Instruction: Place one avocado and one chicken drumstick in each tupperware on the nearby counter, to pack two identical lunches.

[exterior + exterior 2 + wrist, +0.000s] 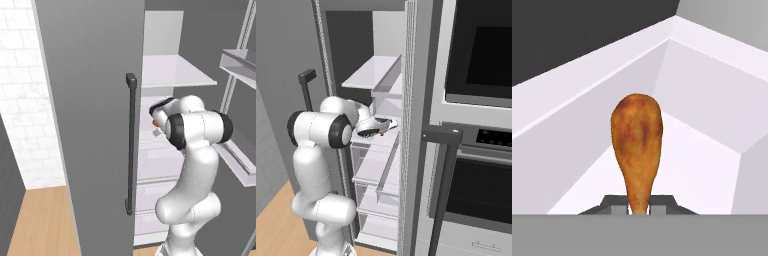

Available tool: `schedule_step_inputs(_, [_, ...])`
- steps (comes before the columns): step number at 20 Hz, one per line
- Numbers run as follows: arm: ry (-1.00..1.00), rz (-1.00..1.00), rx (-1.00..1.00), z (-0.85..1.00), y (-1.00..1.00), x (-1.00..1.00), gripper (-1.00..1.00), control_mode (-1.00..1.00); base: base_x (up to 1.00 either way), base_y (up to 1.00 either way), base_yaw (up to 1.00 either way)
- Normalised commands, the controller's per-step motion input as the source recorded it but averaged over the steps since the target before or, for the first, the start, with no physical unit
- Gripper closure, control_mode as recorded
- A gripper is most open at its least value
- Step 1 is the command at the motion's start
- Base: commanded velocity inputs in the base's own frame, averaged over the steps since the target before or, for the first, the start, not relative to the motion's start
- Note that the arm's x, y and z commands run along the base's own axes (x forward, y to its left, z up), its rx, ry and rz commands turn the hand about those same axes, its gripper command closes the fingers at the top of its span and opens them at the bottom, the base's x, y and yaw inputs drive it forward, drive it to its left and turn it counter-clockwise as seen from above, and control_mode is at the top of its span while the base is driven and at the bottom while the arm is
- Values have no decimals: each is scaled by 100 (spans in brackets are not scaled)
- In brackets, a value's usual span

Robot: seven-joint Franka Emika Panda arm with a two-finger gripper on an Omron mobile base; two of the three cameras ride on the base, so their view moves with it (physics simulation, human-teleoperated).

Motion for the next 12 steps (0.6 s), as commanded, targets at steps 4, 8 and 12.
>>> schedule_step_inputs(4, [13, 0, -2, 100, 0, -94, 100, -100, 0, 0, 0])
schedule_step_inputs(8, [12, 0, -3, 100, 0, -86, 100, -100, 0, 0, 0])
schedule_step_inputs(12, [5, 0, -2, 100, 0, -95, 100, -100, 0, 0, 0])
